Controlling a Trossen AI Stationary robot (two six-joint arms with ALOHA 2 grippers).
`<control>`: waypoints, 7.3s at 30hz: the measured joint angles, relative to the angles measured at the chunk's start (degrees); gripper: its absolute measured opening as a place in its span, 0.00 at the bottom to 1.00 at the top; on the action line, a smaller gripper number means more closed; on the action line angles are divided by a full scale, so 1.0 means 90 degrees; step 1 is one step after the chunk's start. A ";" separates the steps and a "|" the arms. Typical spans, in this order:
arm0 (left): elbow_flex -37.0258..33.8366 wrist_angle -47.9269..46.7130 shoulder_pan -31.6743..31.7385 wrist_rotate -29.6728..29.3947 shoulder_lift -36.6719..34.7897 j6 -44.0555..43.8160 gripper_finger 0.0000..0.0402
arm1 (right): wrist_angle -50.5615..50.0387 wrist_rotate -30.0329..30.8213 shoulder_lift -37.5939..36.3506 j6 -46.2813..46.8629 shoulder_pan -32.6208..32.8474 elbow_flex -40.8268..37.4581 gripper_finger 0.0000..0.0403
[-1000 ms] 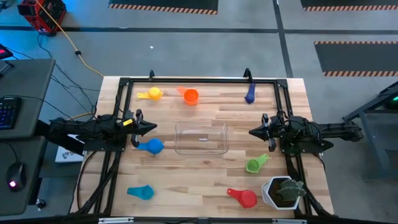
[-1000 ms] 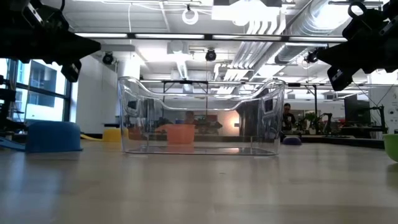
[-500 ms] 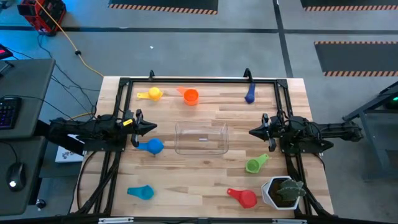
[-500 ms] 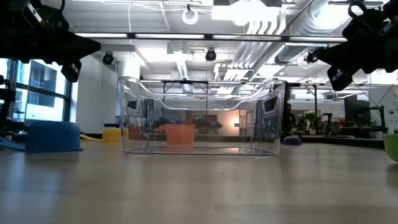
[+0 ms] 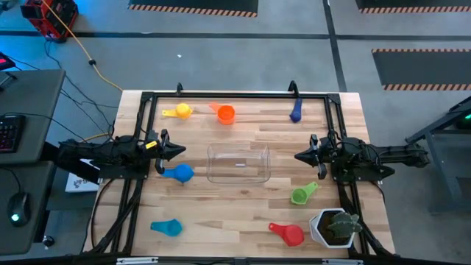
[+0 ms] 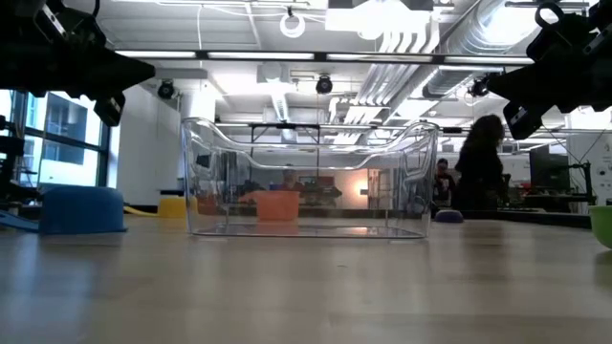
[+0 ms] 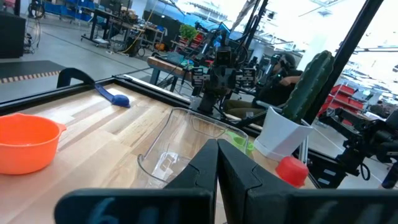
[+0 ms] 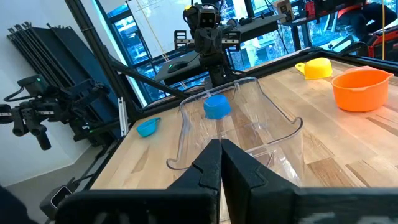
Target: Nest measuring cups in basket
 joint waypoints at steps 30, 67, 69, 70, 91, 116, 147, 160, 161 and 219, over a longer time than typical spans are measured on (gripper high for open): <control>-0.0002 -0.0001 -0.0001 0.0002 -0.0001 0.0000 0.00 | 0.0000 0.0001 0.0001 0.0002 0.0002 0.0002 0.00; 0.0000 0.0008 -0.0002 0.0000 0.0000 0.0000 0.00 | 0.0151 0.2801 0.5811 0.1811 -0.0005 0.4752 0.66; 0.0000 0.0016 -0.0001 0.0002 0.0000 0.0000 0.00 | -0.0118 0.2811 0.6053 0.2004 -0.0005 0.5077 0.66; 0.0000 0.0099 -0.0002 0.0000 0.0002 0.0000 0.00 | -0.0238 0.2809 0.6149 0.2087 -0.0005 0.5232 0.66; 0.3181 -0.0764 0.0206 -0.1863 0.2437 -0.1297 0.34 | -0.0763 0.2915 0.6547 0.1673 -0.0136 0.6309 0.66; 0.4792 -0.3076 0.0869 -0.1326 0.4277 -0.2513 0.54 | -0.4478 0.2627 0.5392 0.2412 -0.0043 0.6304 0.66; 0.4792 -0.3086 0.0923 -0.1395 0.4279 -0.3446 0.54 | -0.2337 0.1035 0.9929 0.4317 -0.2415 0.7766 0.66; 0.4792 -0.3086 0.0923 -0.1416 0.4279 -0.3332 0.54 | -0.2438 0.0328 1.2541 0.5163 -0.2681 0.9524 0.66; 0.4792 -0.3086 0.0923 -0.1416 0.4279 -0.3332 0.54 | -0.2453 0.0348 1.2664 0.5198 -0.2681 0.9616 0.66; 0.4787 -0.3077 0.0922 -0.1668 0.4279 -0.3323 0.54 | -0.7191 0.0412 0.5816 0.1541 -0.3084 0.5470 0.04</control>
